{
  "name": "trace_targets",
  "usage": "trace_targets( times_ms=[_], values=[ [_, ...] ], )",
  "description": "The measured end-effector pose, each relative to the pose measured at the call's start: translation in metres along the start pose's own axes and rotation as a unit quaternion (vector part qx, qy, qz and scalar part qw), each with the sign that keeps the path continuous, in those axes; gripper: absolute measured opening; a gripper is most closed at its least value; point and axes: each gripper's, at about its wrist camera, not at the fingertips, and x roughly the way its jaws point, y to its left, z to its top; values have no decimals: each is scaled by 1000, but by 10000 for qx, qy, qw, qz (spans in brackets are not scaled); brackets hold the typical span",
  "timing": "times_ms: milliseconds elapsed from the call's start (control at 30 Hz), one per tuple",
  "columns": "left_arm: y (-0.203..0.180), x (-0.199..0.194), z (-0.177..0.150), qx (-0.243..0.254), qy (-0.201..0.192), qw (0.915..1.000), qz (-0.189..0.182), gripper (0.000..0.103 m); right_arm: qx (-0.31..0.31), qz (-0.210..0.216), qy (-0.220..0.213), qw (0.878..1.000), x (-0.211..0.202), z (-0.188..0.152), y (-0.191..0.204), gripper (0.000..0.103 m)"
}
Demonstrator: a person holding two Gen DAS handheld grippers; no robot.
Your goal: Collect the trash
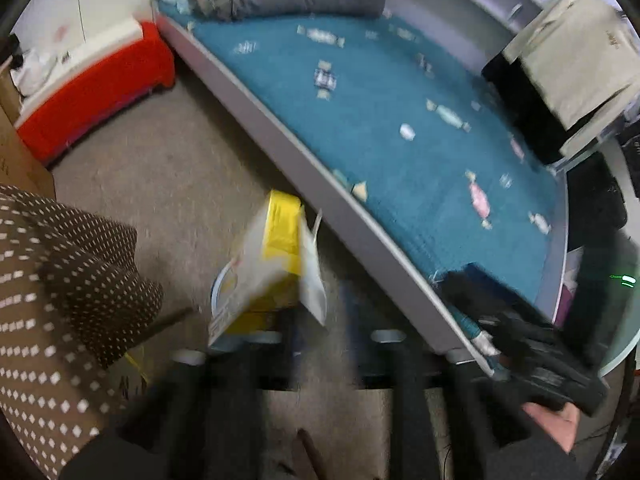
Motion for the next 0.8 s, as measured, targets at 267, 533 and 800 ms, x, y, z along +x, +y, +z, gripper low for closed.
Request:
trace_targets(
  times_ms=[267, 533, 800],
  values=[
    [5, -12, 0, -149, -276, 9995, 104, 93, -30, -160, -12, 9999, -13, -5, 2, 97],
    [-12, -104, -44, 63, -1546, 9854, 716, 93, -353, -274, -166, 9989, -43, -10, 64, 97],
    [3, -230, -121, -184, -2451, 9575, 1508, 96, -1513, -114, -464, 9873, -116, -35, 190, 97]
  ],
)
